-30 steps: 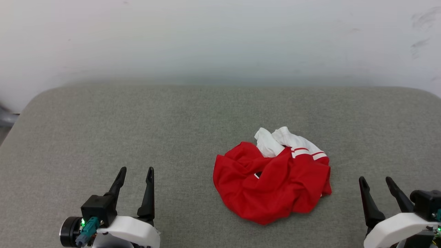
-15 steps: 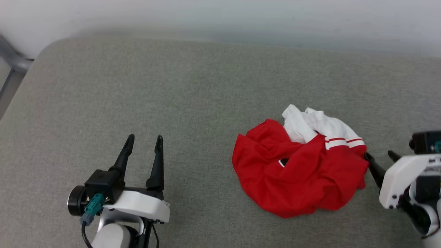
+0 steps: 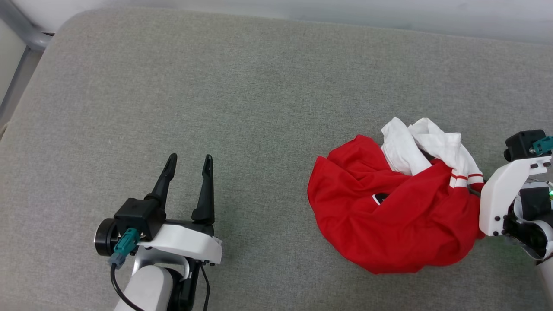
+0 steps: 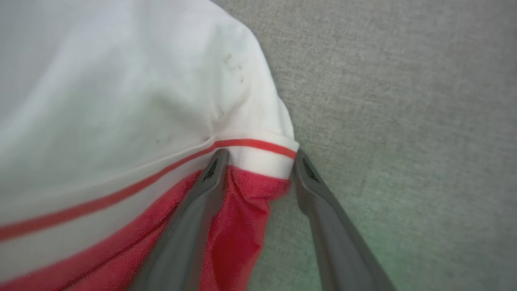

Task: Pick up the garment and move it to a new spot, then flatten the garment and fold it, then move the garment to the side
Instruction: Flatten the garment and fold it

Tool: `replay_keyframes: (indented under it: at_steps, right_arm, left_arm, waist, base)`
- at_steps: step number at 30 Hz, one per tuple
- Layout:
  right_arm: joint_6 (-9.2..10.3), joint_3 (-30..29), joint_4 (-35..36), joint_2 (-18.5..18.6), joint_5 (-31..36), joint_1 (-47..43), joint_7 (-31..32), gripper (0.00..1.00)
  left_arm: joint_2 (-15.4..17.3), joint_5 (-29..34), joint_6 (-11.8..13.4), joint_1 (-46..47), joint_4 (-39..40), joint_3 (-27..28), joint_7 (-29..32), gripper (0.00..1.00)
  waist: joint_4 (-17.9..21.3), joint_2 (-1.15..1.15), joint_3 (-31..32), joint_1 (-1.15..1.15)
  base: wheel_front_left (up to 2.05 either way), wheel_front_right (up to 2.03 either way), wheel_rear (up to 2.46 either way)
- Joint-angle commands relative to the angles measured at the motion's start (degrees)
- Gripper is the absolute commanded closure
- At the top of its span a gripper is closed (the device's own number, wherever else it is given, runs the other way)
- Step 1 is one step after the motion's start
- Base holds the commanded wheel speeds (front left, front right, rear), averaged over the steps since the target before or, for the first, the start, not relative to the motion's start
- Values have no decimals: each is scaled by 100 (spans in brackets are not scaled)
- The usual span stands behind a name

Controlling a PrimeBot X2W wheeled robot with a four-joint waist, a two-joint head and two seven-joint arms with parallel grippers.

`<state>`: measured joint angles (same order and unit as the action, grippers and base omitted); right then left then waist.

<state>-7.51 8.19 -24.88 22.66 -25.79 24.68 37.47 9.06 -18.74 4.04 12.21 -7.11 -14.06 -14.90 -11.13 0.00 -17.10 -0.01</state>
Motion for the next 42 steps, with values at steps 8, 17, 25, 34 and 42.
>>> replay_keyframes:
  at_steps: [8, 17, 25, 34, 42]
  right_arm:
    - [8, -292, -87, -3, -141, -122, -691, 100]
    - [5, -2083, 457, -582, 396, -1081, -1523, 100]
    - [5, -2971, 615, -1691, 714, -2372, -1614, 100]
    - [4, -3111, 839, -1941, 945, -2131, -2893, 0]
    - [4, -2715, 1520, -1971, 1424, -2248, -3777, 0]
  left_arm:
    - [15, 108, -54, -128, -119, 140, -29, 0]
    - [88, 102, -35, -312, -168, 198, -29, 0]
    - [167, 54, 22, -419, -170, 224, 43, 0]
    - [244, -13, 77, -589, -167, 223, 176, 0]
    - [275, -114, 30, -650, -129, 195, 336, 0]
  waist:
    - [306, 0, 295, 1]
    - [788, 0, 674, 1]
    - [1044, 0, 775, 1]
    - [1229, 0, 1015, 1]
    - [1327, 0, 1259, 1]
  base:
    - [0, 0, 0]
    - [0, 0, 0]
    - [0, 0, 0]
    - [0, 0, 0]
    - [0, 0, 0]
